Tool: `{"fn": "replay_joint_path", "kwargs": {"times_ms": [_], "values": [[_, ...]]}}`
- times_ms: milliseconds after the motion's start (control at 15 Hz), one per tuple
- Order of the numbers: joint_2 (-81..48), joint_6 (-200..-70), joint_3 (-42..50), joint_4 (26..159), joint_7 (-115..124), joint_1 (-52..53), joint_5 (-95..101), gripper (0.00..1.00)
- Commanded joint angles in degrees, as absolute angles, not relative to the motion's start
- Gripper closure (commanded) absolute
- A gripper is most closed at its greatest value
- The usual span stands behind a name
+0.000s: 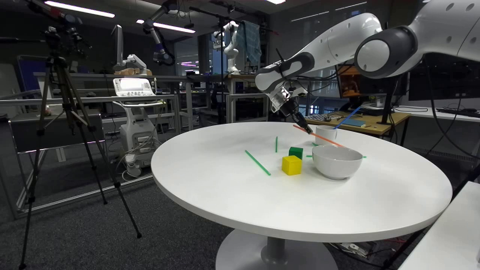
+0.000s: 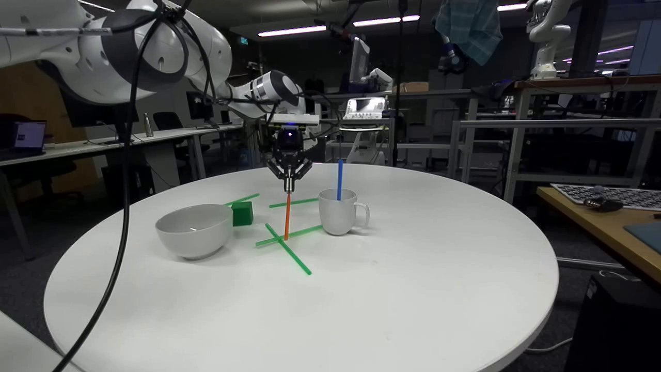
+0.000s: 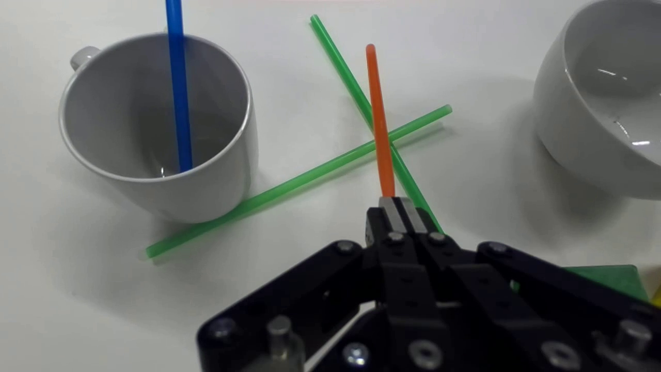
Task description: Take the red straw out of the white mug
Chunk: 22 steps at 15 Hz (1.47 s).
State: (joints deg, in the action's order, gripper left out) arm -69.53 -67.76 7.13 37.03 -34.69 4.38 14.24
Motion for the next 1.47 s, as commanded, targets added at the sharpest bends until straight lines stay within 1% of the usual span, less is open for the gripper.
{"fn": "replay_joint_path", "kwargs": {"times_ms": [0, 67, 133, 200, 467, 800, 1400], "values": [[-71.58, -64.95, 7.79, 32.95, -36.24, 4.44, 15.06, 0.99], [-71.64, -64.92, 7.81, 32.93, -36.23, 4.45, 15.08, 0.74], [-71.67, -64.86, 7.81, 32.89, -36.22, 4.45, 15.07, 0.72], [-71.69, -64.85, 7.83, 32.86, -36.22, 4.45, 15.08, 0.66], [-71.64, -64.81, 7.85, 32.80, -36.21, 4.46, 15.09, 0.34], [-70.57, -65.18, 7.54, 31.67, -36.12, 4.79, 14.75, 0.00], [-64.68, -67.03, 7.03, 27.21, -35.88, 5.14, 14.08, 0.00]]}}
